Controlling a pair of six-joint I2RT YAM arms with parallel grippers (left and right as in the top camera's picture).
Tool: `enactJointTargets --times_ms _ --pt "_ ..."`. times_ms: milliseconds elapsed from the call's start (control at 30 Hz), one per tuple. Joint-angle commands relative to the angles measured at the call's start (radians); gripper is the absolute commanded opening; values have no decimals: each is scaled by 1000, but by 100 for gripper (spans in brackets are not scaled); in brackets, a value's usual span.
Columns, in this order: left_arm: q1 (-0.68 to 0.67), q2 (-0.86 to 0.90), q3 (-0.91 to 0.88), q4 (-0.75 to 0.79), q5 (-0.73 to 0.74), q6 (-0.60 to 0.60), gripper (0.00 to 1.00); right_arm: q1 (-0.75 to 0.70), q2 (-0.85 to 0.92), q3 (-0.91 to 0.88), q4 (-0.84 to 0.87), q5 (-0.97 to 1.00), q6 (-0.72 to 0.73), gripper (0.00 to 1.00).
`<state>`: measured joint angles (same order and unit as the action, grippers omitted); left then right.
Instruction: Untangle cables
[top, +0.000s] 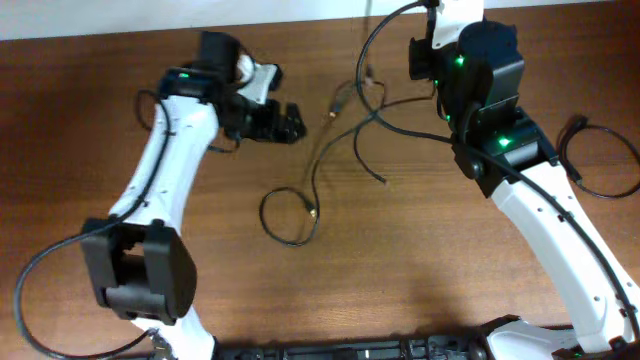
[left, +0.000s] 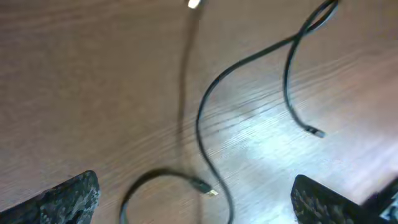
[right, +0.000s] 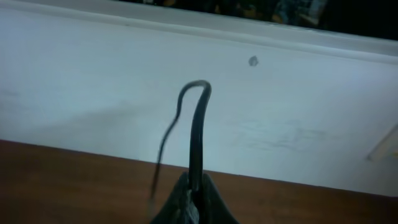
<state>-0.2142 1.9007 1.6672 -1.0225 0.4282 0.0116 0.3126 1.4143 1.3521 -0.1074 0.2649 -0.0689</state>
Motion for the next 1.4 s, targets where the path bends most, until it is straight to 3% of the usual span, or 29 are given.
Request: enactJointTargets --times_ms 0,133,167,200,233,267,300,367,400,467,533,633,700,800,900,1133,1200,1367 --pt "-133 79 -53 47 -265 100 99 -71 -11 11 7 35 -5 4" --pt "-258 248 -57 177 -265 99 99 -105 -11 11 7 35 -3 4" --pt "-277 290 -57 169 -269 99 79 -105 -11 11 8 35 -3 4" --pt "-283 318 -58 154 -272 99 52 -105 -11 11 8 35 -3 4" --pt "-283 327 -59 137 -272 98 46 -105 -11 11 8 35 -3 4" --pt "-283 328 -59 115 -273 99 25 -114 -11 11 8 36 -6 4" --pt "-282 328 -59 81 -369 99 0 -137 -11 11 8 36 -5 4" --pt "-245 327 -58 -35 -847 19 0 -257 -11 13 55 83 -5 4" --pt "-205 327 -58 -46 -929 -24 0 -330 -11 13 109 149 -4 4" --pt "-77 327 -58 -40 -802 -76 0 -518 -11 13 223 201 -4 4" --pt "27 327 -58 -29 -615 -76 0 -703 -10 13 281 55 -3 4" --pt "89 327 -58 -30 -513 -76 0 -805 37 34 335 -135 -6 4" --pt "84 327 -58 -29 -504 -76 0 -804 124 124 351 -142 -60 4" --pt "66 327 -58 -9 -449 -76 1 -804 370 403 320 -142 -59 4" --pt "66 327 -58 -8 -449 -76 5 -805 464 561 321 -159 -63 4" --pt "66 327 -58 41 -448 -76 10 -777 797 563 16 -209 -50 4" --pt "66 327 -58 45 -441 -77 12 -711 885 563 -25 -306 -50 4" --pt "66 327 -58 45 -420 -79 15 -557 963 562 -71 -314 -51 4"
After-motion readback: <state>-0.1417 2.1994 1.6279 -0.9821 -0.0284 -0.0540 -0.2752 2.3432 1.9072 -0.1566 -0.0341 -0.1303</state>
